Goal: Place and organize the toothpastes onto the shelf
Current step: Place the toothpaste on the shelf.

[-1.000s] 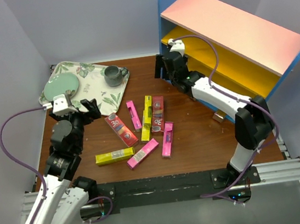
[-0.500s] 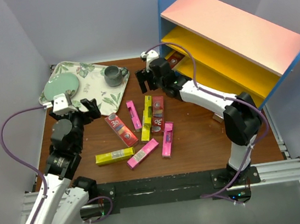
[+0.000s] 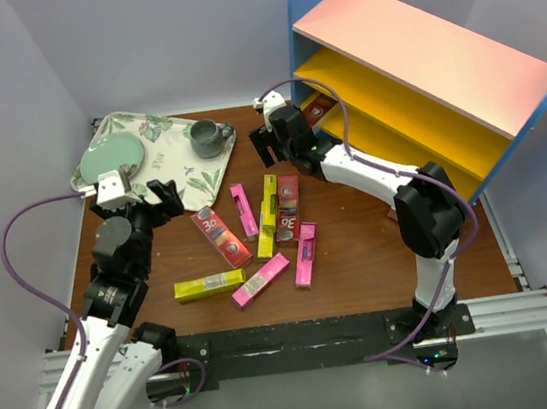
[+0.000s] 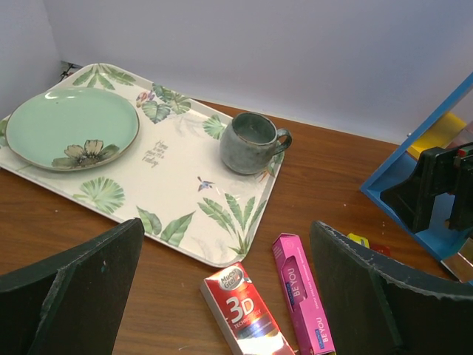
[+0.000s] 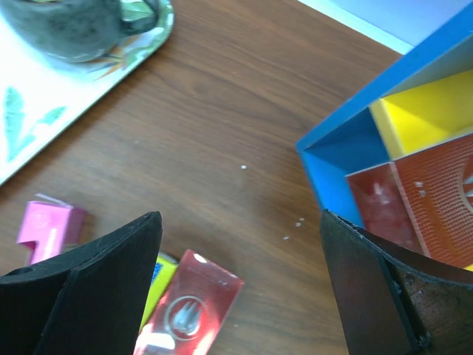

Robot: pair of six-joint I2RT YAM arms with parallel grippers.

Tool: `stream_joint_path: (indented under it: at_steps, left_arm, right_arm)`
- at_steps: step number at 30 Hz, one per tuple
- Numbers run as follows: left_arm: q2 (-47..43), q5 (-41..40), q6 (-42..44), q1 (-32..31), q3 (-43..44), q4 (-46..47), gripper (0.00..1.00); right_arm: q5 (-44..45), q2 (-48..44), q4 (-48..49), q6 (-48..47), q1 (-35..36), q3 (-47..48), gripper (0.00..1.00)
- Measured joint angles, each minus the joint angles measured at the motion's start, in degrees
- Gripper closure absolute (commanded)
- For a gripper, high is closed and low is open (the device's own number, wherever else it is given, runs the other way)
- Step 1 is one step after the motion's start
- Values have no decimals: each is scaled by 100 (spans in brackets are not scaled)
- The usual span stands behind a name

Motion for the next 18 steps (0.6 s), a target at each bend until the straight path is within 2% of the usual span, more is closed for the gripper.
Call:
stream_joint_path:
  at_steps: [18]
  left_arm:
    - [37, 66, -2, 35, 0, 0, 0]
  right_arm:
    - [321, 170, 55, -332, -310, 39, 8]
